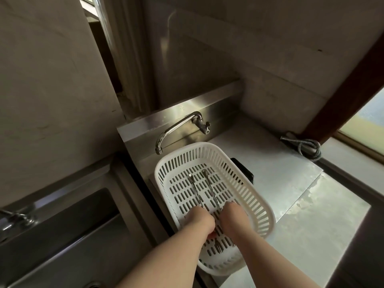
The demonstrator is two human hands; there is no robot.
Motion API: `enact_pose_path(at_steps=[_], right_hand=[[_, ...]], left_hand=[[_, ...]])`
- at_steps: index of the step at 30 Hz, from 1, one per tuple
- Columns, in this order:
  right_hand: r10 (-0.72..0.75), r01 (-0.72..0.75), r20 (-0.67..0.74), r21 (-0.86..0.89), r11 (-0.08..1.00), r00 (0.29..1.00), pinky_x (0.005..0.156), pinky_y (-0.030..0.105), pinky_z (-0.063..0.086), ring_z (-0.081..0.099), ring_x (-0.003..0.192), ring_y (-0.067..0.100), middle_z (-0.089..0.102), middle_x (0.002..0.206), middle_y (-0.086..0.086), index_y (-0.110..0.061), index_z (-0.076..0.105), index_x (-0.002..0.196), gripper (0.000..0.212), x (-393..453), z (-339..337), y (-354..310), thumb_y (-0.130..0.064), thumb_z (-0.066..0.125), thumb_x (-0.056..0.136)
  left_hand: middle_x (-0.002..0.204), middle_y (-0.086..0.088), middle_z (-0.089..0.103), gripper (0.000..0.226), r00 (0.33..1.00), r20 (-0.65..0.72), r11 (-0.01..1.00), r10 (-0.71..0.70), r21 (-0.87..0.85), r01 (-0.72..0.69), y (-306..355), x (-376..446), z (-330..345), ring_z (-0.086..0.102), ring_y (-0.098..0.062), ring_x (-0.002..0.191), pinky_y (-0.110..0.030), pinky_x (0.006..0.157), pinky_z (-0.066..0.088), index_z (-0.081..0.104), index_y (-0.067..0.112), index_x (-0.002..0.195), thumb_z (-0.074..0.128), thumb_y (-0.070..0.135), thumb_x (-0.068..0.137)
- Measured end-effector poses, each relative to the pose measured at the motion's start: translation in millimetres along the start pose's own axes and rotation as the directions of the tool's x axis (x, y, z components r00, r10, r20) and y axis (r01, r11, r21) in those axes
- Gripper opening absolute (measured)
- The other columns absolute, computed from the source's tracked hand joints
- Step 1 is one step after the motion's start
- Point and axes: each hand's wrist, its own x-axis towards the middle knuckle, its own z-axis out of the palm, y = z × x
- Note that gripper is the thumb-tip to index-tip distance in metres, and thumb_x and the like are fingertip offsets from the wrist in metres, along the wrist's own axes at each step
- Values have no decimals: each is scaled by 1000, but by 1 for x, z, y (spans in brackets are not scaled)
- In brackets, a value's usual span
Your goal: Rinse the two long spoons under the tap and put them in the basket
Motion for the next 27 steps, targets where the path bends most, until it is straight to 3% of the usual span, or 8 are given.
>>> enact_pose_path(at_steps=[6,14,20,22,24,27], right_hand=[[-4,4,-22,-1,1000,1000,44,22,32,48,61,9,49,72,-5,-15,51,79,22,2,3,1,4,41,82],[-11,23,-136,85,996,991,58,23,38,52,69,10,57,86,-2,-13,57,93,15,3,7,7,-7,44,94],[-9,30,-170,118,993,985,61,22,39,50,68,8,59,88,-1,-15,55,87,14,-1,6,7,-13,44,95],[-9,33,-187,126,991,982,57,22,36,45,63,5,57,85,-3,-18,51,83,15,-2,6,4,-18,45,96],[-20,48,-198,137,989,980,60,23,41,47,65,6,55,85,-4,-19,51,84,13,-4,4,0,-22,48,96],[-37,97,-287,197,976,957,63,27,49,55,70,10,56,86,-6,-18,55,88,11,-10,-3,-7,-26,49,95]], left_hand=[[110,-16,63,33,998,66,993,-24,114,16,4,3,-1,64,-33,94,-35,80,58,58,3,116,37,-2,92],[113,-17,67,28,995,79,940,59,331,-82,4,8,-5,69,-32,97,-39,83,60,58,0,119,52,3,91],[102,-12,68,23,998,51,991,22,130,-28,7,7,-12,70,-31,88,-35,70,60,63,8,111,54,13,91],[98,-9,69,22,996,11,981,84,174,-85,9,4,-17,68,-27,80,-32,67,58,64,10,106,57,21,89],[99,-7,69,24,989,-33,976,141,174,-133,13,3,-23,65,-23,75,-26,54,49,63,12,107,57,26,88],[105,-7,69,26,969,-68,970,239,60,-235,20,-4,-34,67,-25,85,-26,57,47,60,14,109,53,28,89]])
